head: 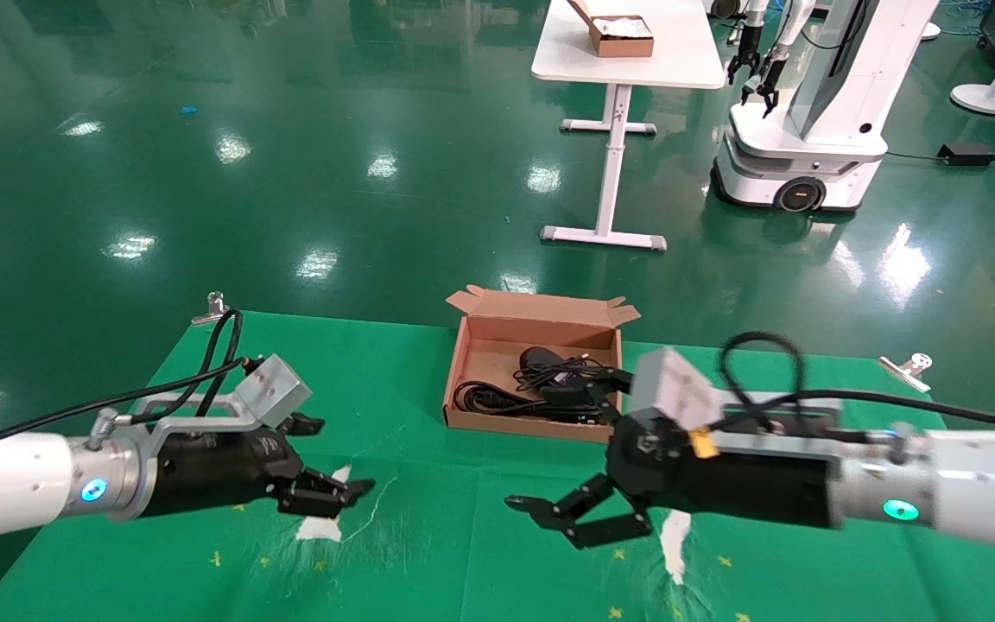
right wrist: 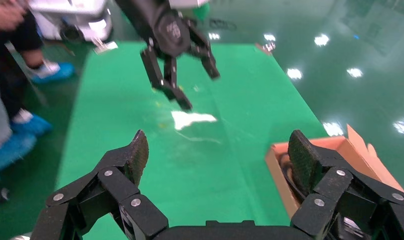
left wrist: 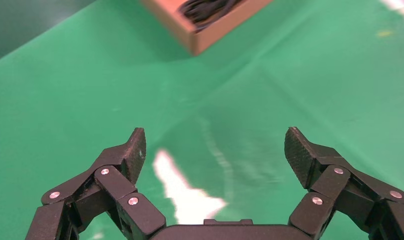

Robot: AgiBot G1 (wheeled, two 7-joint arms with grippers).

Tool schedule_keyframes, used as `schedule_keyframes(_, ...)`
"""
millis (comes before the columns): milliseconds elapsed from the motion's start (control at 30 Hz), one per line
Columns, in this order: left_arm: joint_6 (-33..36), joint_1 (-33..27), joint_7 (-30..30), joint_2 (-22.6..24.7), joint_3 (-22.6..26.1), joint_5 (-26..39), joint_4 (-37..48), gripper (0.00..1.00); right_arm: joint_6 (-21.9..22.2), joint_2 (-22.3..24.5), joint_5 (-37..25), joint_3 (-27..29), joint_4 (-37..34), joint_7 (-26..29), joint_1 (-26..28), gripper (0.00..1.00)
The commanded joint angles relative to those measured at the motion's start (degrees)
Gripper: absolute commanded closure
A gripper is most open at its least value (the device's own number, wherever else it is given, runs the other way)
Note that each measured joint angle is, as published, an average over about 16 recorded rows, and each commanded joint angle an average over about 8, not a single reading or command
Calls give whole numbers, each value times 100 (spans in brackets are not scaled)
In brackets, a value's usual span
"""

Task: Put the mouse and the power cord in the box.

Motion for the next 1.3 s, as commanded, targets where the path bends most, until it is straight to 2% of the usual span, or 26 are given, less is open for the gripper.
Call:
schedule_keyframes(33, 189, 122, 167, -68, -201, -272, -81, 0, -148, 146, 193, 165, 152, 87, -129, 0)
schedule_keyframes(700, 2020, 1311, 1792, -727, -2150, -2916, -871, 0, -1507, 1486, 1971, 1678, 1553, 883, -1311, 0)
schedule_keyframes(1100, 3065, 1989, 2715, -1103, -3264, -4431, -1322, 0, -1587, 1564, 2080, 1761, 1629, 920, -1376, 0)
schedule_keyframes(1300, 3298, 2140, 2876, -1188, -3513, -4789, -1425, 0, -1611, 1587, 2121, 1788, 1653, 921, -1397, 0)
